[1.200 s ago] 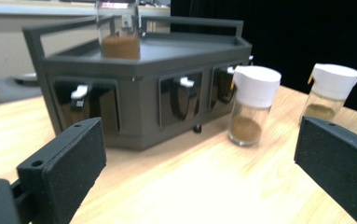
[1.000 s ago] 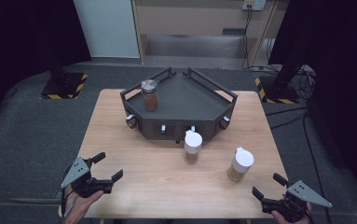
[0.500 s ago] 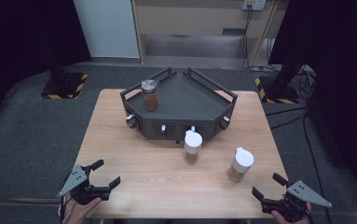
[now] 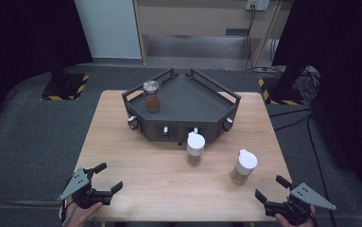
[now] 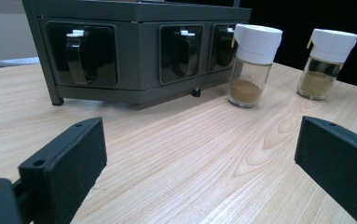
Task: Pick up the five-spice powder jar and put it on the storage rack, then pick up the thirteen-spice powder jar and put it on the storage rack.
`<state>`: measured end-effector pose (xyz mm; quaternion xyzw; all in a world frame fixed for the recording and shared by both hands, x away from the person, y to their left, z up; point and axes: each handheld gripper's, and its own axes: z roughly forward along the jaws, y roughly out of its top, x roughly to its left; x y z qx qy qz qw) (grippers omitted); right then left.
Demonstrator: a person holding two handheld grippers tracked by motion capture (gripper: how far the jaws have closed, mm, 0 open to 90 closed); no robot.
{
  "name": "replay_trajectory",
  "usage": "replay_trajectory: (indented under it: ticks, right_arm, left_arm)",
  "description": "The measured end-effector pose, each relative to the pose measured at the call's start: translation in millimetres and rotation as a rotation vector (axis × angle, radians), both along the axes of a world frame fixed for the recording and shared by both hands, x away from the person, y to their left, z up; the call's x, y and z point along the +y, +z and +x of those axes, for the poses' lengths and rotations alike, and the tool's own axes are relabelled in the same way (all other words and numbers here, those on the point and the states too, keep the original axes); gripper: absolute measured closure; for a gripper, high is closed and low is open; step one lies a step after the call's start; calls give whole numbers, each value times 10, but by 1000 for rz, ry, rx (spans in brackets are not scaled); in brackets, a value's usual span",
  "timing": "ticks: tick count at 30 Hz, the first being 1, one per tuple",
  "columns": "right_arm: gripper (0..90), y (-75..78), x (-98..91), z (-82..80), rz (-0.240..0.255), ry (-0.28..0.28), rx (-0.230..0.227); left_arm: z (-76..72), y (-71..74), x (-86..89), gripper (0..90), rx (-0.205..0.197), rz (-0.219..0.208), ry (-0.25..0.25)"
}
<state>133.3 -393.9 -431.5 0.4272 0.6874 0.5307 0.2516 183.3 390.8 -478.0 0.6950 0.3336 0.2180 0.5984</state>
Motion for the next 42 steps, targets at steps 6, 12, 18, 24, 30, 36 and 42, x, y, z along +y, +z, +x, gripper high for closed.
replay_trajectory:
  ticks: [6,12,18,24,30,36,42]
  right_arm:
    - [11,-1,0,-1,0,1,-1]
    - [13,2,6,-3,1,-6,1]
    - [13,14,10,-4,-4,-7,4]
    - [17,43,-11,-15,18,-17,3]
    - [26,111,0,6,20,-5,8]
    - [28,195,49,25,16,8,-10]
    - [28,279,113,59,15,13,-32]
  left_arm:
    - [7,12,-16,11,-3,20,-12]
    - [28,12,-18,16,-3,25,-32]
    - [37,21,-28,16,-2,35,-44]
    - [39,26,-29,14,-1,33,-49]
    - [54,26,-36,12,6,33,-53]
    - [66,18,-30,9,15,22,-47]
    - [111,8,-39,9,18,18,-52]
